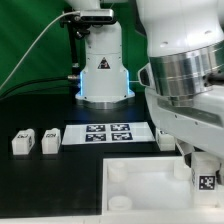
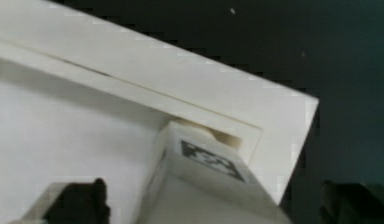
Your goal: Assemble one leg
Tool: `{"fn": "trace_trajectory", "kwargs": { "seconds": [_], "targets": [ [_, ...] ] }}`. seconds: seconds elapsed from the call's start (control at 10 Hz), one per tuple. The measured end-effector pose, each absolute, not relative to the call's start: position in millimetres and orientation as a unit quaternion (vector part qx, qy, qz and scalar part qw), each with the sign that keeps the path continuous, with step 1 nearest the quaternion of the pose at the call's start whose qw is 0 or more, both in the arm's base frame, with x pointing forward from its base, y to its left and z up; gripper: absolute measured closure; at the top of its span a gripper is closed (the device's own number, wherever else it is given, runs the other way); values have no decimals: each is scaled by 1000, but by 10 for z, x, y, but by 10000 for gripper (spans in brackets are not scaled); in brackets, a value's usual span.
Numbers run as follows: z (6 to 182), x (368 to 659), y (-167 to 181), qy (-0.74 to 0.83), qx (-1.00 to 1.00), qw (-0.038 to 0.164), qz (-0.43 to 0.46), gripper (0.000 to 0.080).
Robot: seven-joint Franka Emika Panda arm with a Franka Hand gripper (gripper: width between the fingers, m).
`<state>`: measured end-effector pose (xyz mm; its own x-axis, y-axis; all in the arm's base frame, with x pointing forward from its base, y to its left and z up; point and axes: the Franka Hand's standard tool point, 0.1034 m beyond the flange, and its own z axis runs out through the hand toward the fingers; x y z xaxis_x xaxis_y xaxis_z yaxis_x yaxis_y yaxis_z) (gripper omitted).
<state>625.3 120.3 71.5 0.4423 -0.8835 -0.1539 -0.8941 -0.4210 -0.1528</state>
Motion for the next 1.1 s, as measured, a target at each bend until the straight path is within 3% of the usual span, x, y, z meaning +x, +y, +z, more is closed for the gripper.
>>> {"fn": "trace_trajectory", "kwargs": {
  "seconds": [0.3, 0.4, 0.6, 0.8, 0.9, 1.0, 1.1],
  "targets": [
    [690, 6251, 1180, 398, -912, 101, 8, 152],
    [666, 6241, 1195, 295, -952, 82, -6, 152],
    [669, 6257, 1199, 131, -989, 65, -28, 151],
    [664, 6268, 1204, 126, -989, 66, -35, 151],
    [663, 6267, 1204, 138, -988, 67, -34, 263],
    [661, 6266, 1205, 150, -986, 68, -33, 263],
    [658, 6266, 1191, 202, -977, 69, -29, 437]
  ]
}}
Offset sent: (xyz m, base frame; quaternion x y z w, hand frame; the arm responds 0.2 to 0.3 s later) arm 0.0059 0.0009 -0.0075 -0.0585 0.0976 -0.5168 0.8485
